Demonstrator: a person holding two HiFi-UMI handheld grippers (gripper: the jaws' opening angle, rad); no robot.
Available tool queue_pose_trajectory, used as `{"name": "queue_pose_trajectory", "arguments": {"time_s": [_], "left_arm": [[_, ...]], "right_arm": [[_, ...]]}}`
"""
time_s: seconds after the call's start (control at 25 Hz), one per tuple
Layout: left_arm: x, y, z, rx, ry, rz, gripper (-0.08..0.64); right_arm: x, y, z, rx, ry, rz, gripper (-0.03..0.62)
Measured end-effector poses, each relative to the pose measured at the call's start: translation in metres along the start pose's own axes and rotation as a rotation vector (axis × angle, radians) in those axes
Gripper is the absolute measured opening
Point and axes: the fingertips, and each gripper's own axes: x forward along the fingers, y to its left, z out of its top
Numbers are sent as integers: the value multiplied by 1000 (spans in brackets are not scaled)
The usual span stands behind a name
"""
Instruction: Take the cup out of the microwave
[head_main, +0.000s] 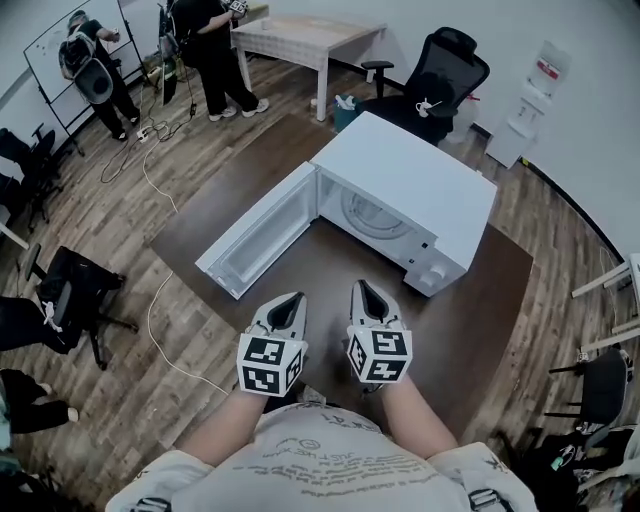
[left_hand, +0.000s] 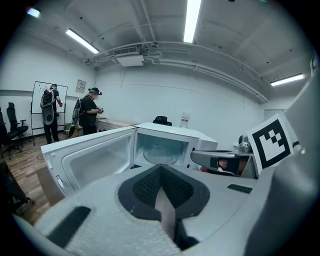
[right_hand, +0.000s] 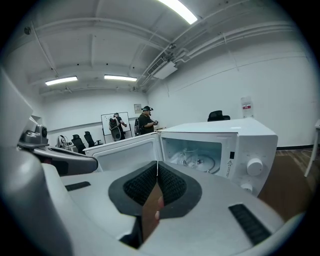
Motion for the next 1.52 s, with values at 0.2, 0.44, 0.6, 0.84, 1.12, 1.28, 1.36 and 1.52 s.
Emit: {"name": "queue_pose_trajectory", "arguments": {"time_s": [0.2,0.44,0.6,0.84,1.12,1.28,1.36,1.52], "left_arm": [[17,5,6,8,11,-35,12],[44,19,19,13,17,-71,12],[62,26,27,19,22,-95,12],[78,41,25,12,46,-114,12],[86,59,12,0,78,-113,12],[88,74,4,-13,105,-103,12],[90,77,1,-15,115,-105,12],[98,81,-2,-11,131,-116,12]], "right_arm": [[14,-7,0,10,4,-25,15],[45,-12,0,14,-2,-45,15],[71,-18,3,-1,-7,-58,15],[117,-29,-12,-42,51,-74,33],[164,-50,-17,-69,63,-107,76],[189,-61,-21,-62,82,-135,95],[201,-67,-25,-62,99,-143,107],[224,-82,-31,-32,123,-172,127]]}}
